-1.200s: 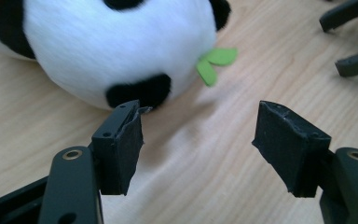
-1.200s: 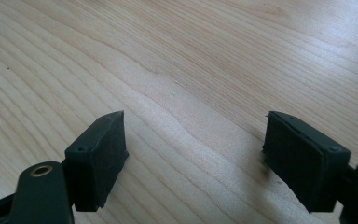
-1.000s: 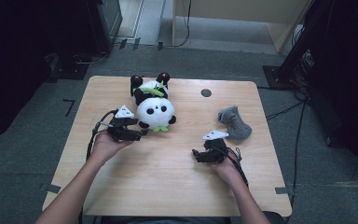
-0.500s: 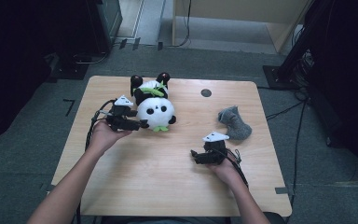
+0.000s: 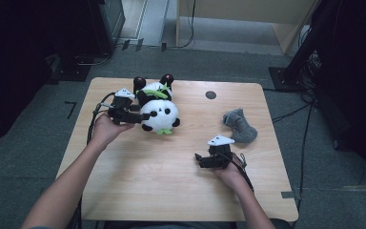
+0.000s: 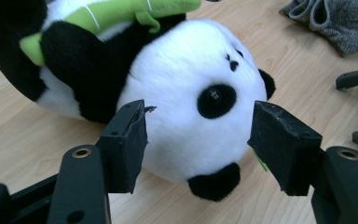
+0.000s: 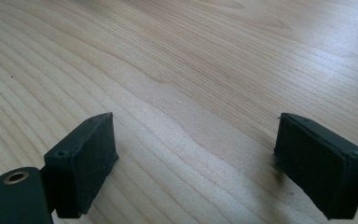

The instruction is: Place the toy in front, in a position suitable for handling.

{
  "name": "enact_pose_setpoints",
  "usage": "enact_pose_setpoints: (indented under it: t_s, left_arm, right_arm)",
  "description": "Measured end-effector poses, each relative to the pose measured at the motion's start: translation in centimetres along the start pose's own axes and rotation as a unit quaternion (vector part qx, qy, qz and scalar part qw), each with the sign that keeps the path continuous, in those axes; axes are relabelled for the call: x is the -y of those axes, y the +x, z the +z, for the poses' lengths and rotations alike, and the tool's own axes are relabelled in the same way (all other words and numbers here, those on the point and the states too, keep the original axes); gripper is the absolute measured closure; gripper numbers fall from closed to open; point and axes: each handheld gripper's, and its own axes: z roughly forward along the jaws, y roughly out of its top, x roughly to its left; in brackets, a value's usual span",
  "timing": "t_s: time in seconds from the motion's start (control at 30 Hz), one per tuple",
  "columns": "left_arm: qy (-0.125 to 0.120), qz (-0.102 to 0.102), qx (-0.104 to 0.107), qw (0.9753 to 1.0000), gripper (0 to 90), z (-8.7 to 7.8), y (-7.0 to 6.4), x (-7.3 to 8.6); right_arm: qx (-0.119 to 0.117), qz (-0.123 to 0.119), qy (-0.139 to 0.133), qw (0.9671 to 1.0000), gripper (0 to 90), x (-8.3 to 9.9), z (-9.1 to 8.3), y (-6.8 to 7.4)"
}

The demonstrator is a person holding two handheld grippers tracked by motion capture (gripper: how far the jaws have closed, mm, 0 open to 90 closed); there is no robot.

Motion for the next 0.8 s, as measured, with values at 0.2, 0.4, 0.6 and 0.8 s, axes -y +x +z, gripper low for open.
enact_pose_setpoints:
  t_s: [0.2,0.4,0.6,0.8]
  left_arm:
    - [-0.001,0.011,-0.005,0.9999,38.3,-0.2,0.6,-1.6]
    - [0.003,0.021,-0.013,0.9997,38.7,0.1,0.9,-3.0]
    - [0.006,0.036,-0.015,0.9992,39.5,0.8,1.1,-4.7]
    - [0.007,0.043,-0.005,0.9990,38.1,1.5,1.2,-6.0]
  right_arm:
    - [0.003,0.004,0.000,1.0000,12.4,0.0,0.0,0.0]
    - [0.007,0.007,0.000,1.0000,11.9,0.0,0.0,0.0]
    - [0.008,0.008,0.000,0.9999,11.9,0.0,0.0,0.0]
    - [0.011,0.011,0.001,0.9999,12.0,0.0,0.0,0.1]
